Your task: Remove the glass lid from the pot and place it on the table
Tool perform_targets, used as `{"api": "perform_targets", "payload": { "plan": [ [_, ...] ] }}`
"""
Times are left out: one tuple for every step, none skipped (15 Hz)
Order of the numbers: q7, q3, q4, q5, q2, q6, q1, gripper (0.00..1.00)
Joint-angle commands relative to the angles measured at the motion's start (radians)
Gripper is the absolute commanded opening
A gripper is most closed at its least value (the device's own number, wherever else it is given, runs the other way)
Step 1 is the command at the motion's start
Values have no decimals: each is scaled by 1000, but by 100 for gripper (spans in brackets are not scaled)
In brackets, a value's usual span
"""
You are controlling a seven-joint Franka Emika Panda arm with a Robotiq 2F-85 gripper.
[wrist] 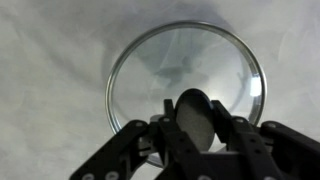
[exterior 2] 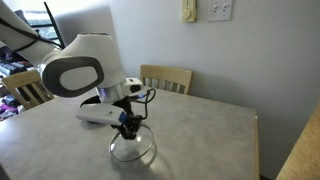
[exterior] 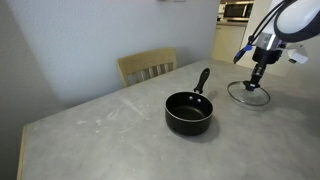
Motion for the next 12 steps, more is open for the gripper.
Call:
{"api": "perform_targets", "payload": {
  "plan": [
    [-23, 41, 46, -1, 39, 6, -40, 15],
    [-23, 47, 54, -1, 47, 6, -43, 15],
    [-24, 52, 60, -1, 55, 4, -46, 15],
    [-24, 57, 64, -2, 60, 2, -49, 15],
    [-25, 62, 70, -2, 67, 1, -52, 15],
    [-25, 66, 75, -1, 75, 1, -56, 15],
    [-26, 71, 79, 0, 81, 1, -59, 15],
    [-27, 74, 82, 0, 87, 1, -62, 15],
    [-28, 79, 87, 2, 93, 1, -67, 15],
    [-29, 83, 90, 3, 98, -1, -70, 15],
    [-30, 88, 95, 4, 103, -2, -74, 15],
    [-33, 93, 99, 6, 106, -4, -79, 15]
  ]
}}
